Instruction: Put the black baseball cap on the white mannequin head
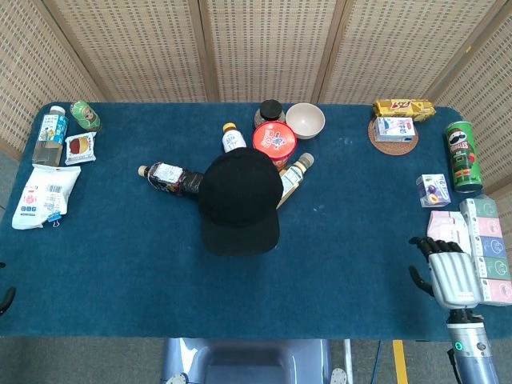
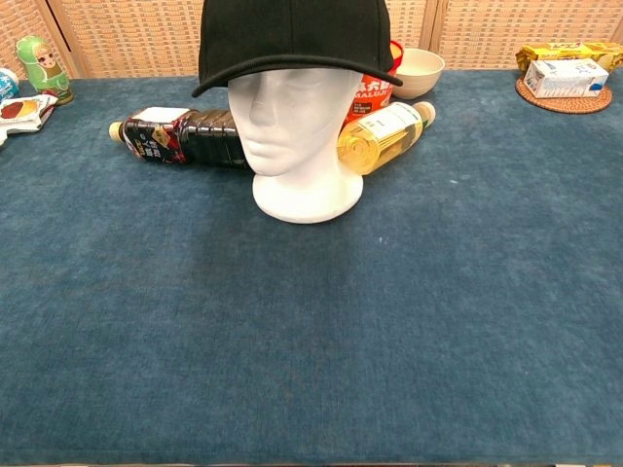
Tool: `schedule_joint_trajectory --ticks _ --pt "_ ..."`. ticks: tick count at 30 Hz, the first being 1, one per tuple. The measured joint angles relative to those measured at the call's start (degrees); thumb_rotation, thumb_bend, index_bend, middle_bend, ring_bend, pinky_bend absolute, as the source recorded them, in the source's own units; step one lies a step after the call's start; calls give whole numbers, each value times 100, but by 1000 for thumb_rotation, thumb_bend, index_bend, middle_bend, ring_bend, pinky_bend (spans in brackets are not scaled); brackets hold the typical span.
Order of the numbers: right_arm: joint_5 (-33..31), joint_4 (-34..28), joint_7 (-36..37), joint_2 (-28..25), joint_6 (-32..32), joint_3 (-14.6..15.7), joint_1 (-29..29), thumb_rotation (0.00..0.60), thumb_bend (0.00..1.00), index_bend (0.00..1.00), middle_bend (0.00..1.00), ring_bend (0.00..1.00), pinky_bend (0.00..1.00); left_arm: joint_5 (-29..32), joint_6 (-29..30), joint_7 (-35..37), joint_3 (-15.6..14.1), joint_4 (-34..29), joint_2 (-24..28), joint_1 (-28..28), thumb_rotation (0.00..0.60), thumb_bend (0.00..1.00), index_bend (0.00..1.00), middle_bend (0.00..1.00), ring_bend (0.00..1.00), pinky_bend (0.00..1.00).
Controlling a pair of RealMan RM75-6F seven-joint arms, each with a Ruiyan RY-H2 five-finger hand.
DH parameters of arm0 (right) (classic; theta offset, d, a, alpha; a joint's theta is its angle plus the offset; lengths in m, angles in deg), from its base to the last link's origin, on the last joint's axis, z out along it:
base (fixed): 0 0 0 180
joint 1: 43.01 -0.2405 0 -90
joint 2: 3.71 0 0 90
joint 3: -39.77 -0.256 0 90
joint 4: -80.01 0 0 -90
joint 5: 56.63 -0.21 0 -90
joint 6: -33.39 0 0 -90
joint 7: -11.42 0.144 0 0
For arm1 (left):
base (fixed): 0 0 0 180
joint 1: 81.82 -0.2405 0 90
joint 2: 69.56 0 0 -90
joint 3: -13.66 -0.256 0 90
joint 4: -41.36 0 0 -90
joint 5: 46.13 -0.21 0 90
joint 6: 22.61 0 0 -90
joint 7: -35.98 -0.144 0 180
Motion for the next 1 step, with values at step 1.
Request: schedule_joint_trajectory --ticks 1 --pt "9 14 13 2 11 3 14 600 334 335 412 426 396 -2 8 -10 -1 -10 7 -7 543 288 348 200 166 238"
